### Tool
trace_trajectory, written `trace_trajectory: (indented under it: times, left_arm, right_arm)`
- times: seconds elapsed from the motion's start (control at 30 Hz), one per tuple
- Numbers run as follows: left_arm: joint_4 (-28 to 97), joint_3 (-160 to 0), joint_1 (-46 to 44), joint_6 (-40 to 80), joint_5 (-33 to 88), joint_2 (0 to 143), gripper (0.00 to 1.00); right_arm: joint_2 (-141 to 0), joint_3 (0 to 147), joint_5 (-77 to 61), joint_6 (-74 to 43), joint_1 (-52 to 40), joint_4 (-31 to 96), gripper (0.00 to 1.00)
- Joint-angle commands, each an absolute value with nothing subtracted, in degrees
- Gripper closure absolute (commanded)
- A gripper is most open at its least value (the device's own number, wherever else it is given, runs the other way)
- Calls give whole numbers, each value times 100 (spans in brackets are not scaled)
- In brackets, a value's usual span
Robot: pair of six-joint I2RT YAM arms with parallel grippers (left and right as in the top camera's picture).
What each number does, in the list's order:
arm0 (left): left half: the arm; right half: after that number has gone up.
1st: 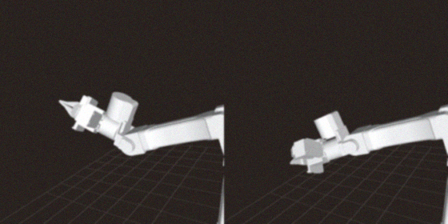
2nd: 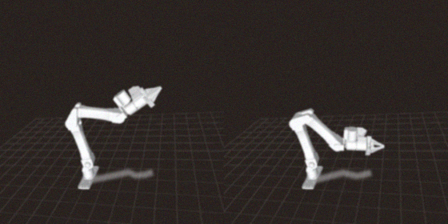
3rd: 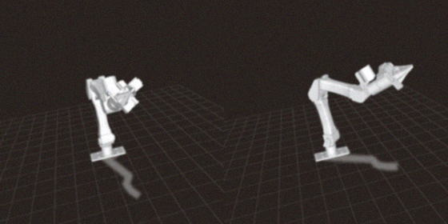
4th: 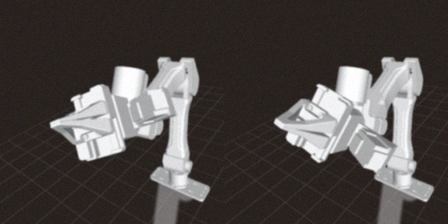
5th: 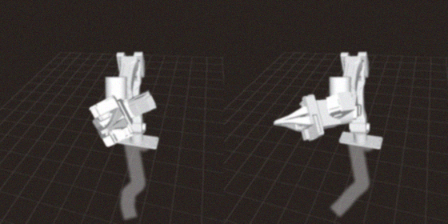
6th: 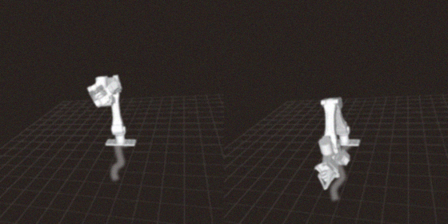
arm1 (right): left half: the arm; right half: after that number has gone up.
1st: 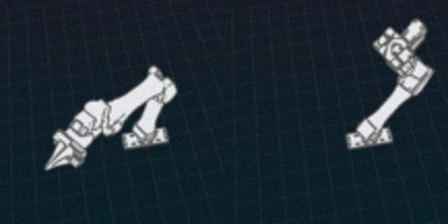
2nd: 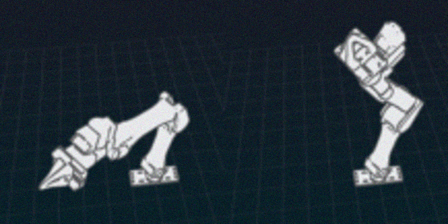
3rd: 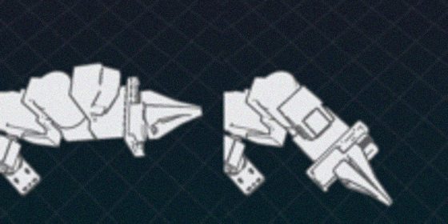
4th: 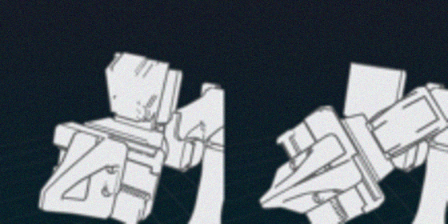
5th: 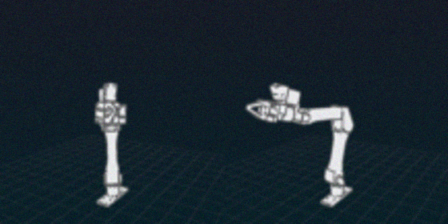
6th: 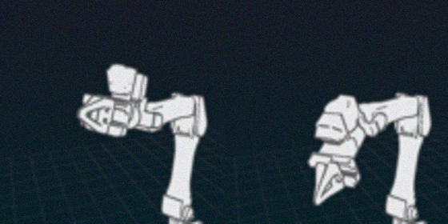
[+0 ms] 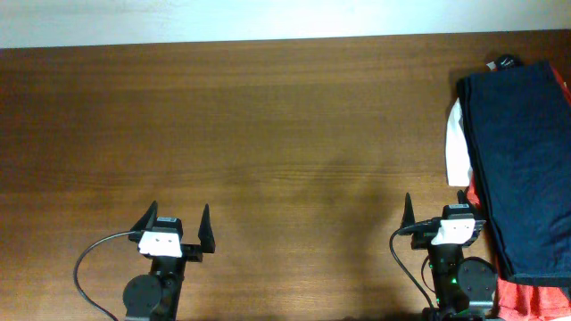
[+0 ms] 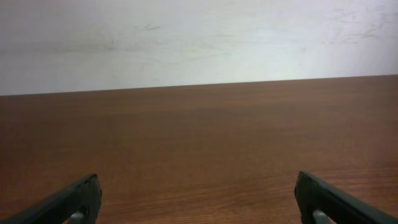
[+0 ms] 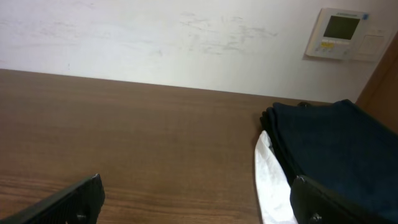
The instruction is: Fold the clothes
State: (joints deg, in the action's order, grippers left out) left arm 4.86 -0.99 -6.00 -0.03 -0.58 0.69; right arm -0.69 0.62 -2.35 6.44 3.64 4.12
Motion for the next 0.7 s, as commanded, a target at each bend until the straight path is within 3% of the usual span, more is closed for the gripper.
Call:
trace_trajectory:
  times: [0.0,0.67]
  left_arm:
    - [307,-62,-456,-158,-3430,648,1]
    - [307,-62,-456,-158,-3430,648,1]
  right_arm:
    - [-692,32,54,666,338,456,1]
    - [-692,32,152,821,340,403,1]
